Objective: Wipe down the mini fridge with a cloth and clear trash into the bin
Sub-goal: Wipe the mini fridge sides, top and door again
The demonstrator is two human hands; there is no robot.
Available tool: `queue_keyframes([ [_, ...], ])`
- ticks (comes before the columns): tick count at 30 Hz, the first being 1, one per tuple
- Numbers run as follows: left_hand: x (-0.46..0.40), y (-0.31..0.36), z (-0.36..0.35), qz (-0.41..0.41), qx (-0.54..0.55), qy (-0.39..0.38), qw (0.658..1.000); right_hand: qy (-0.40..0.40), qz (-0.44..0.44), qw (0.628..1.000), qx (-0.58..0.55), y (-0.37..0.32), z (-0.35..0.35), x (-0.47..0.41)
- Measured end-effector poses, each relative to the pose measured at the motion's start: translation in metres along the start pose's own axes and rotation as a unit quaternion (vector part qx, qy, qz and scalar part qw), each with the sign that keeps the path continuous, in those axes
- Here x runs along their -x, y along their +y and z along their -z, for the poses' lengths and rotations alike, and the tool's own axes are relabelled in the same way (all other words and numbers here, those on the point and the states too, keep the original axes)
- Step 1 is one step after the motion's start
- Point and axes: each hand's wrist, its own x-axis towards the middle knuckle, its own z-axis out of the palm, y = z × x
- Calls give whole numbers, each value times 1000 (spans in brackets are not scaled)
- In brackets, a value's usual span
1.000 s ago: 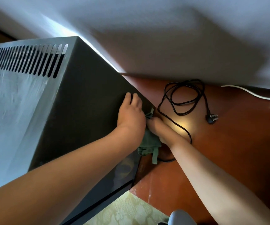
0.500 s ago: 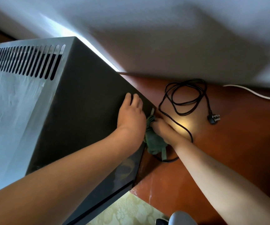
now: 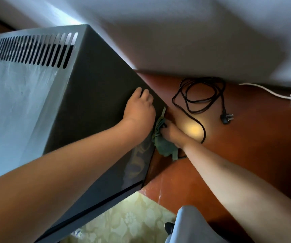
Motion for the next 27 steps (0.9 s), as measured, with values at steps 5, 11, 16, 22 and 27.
queue_keyframes([
  [5, 20, -16, 10, 7, -7, 55, 998, 47, 47, 998, -17, -26, 9, 10],
  [11, 60, -30, 5, 25, -15, 76, 997, 25, 56, 994, 89, -4, -29, 49],
  [16, 91, -41, -7, 46, -3, 100, 994, 85, 150, 979, 110, -35, -17, 49],
  [22, 101, -30, -11, 53, 8, 96, 994, 69, 100, 985, 118, -31, -40, 72],
  [27, 107, -18, -15, 45, 10, 89, 995, 15, 38, 997, 68, -33, -69, 89],
])
